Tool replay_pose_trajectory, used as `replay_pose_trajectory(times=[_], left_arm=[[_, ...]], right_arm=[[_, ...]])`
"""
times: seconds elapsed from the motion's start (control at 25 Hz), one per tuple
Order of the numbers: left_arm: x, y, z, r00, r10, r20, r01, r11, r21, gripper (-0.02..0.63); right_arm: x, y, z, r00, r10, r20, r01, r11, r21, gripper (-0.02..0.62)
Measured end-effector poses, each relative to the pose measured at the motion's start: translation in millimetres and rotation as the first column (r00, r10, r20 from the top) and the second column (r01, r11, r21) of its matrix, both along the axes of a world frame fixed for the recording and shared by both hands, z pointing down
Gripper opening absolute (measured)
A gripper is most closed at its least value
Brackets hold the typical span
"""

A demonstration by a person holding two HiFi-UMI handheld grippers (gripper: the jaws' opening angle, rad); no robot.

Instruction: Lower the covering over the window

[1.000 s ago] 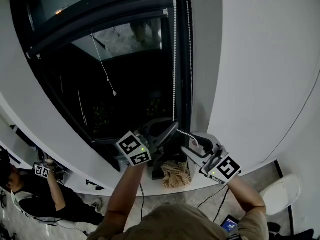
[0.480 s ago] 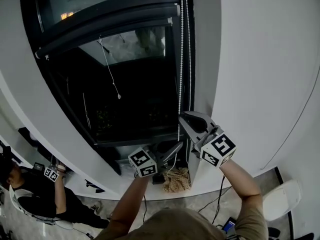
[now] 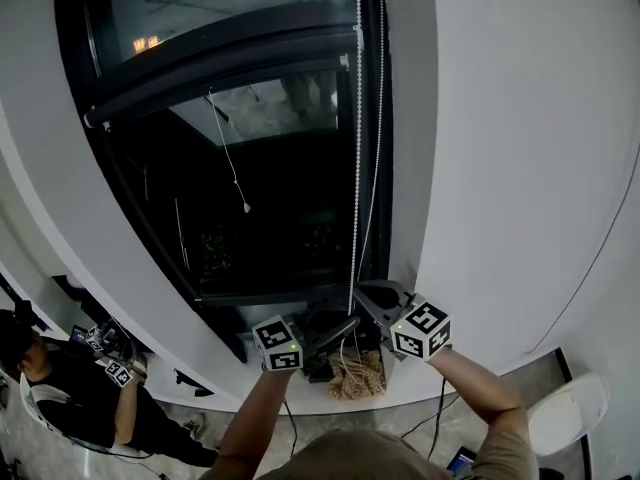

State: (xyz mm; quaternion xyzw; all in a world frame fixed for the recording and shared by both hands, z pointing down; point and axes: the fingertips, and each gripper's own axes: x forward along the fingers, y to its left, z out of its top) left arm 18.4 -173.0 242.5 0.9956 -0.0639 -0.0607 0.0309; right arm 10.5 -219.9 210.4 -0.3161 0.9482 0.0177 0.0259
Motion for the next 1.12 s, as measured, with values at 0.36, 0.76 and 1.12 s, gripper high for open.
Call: replay_pose_trajectory(times=[0.36, 0.76, 1.12], left_arm=[[14, -14, 3, 0.999, -0.038, 0.003, 0.037, 0.999, 0.018, 0.02], [27, -21, 20, 0.999, -0.015, 0.043, 0.013, 0.999, 0.051, 0.02], [17, -12, 28, 0.999, -0.029, 0.031, 0.029, 1.0, 0.008, 0.075]], right_arm=[[32, 15, -118, 0.983, -0.01, 0.183, -0.049, 0.947, 0.316, 0.118], [26, -18, -122, 0.979, -0.013, 0.203, -0.023, 0.984, 0.177, 0.011], [13, -5, 9, 0.995, -0.077, 0.063, 0.084, 0.991, -0.101, 0.009]])
